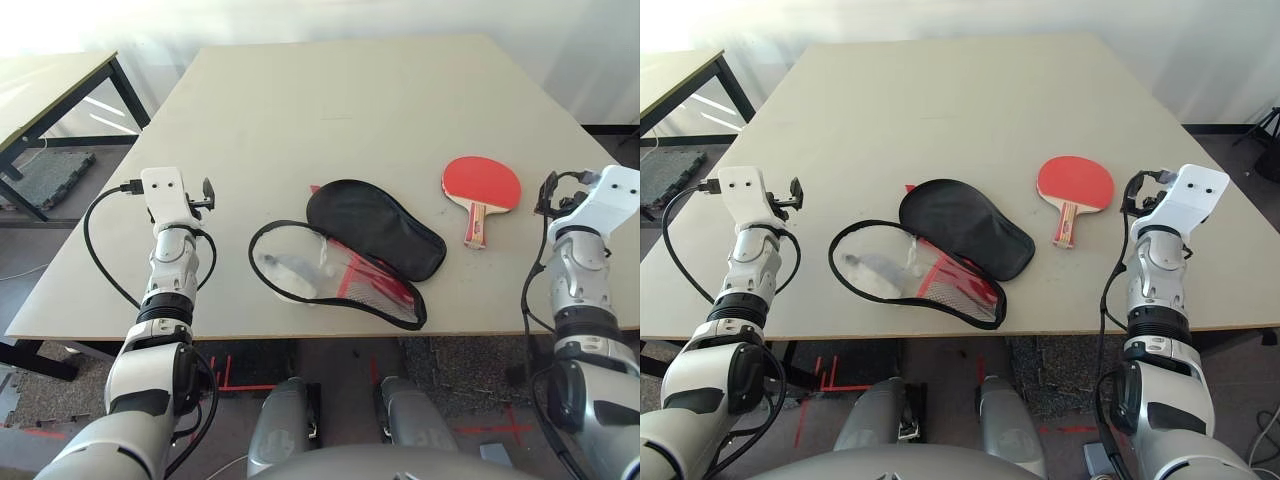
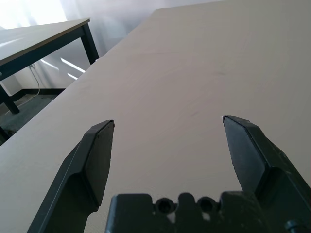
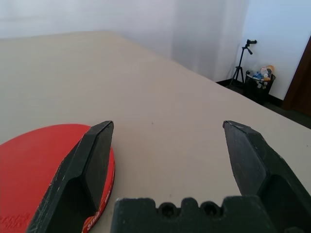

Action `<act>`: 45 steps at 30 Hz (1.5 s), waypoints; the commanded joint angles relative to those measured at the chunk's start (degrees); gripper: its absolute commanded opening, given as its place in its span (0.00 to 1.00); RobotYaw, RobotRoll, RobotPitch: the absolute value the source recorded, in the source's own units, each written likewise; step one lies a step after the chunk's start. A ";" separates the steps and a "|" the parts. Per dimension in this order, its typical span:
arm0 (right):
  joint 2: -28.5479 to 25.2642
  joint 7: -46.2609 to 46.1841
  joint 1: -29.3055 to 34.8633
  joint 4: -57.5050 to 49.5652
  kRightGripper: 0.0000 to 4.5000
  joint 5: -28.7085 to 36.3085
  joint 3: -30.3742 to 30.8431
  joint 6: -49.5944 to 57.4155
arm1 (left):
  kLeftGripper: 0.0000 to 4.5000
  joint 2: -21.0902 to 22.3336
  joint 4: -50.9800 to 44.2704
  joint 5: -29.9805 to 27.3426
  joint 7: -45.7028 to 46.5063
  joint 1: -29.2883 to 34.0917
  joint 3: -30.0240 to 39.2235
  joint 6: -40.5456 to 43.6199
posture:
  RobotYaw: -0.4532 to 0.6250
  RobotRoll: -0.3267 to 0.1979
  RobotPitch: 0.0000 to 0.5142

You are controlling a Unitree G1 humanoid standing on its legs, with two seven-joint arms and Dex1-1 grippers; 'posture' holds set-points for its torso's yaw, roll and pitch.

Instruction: Store the ping-pong paddle in its case and zip it.

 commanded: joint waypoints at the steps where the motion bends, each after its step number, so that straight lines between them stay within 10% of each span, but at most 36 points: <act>1: 0.23 0.73 0.14 0.08 0.99 0.56 -0.03 0.43 | 1.00 0.54 -0.84 -0.49 0.34 0.76 0.73 0.55 | 0.40 0.62 0.09; 12: 3.29 1.31 -2.02 -3.25 0.99 1.46 1.78 5.57 | 1.00 0.81 -6.17 -2.18 -3.20 1.97 0.98 1.15 | 0.44 0.62 0.11; 20: 9.00 -4.79 -0.47 -24.44 0.99 5.07 3.54 36.01 | 1.00 3.36 -15.02 -4.22 -21.98 3.14 -3.62 0.17 | 0.45 0.62 0.11; 31: 12.62 -14.95 -2.66 -35.32 0.99 5.89 -0.12 66.58 | 1.00 9.59 -27.49 -11.52 -48.78 2.04 -8.77 13.56 | 0.47 0.62 0.11; 45: 13.07 -14.28 -4.95 -32.25 0.99 4.82 -1.23 74.10 | 1.00 14.31 -39.42 -16.89 -67.34 4.44 -14.35 29.15 | 0.49 0.62 0.10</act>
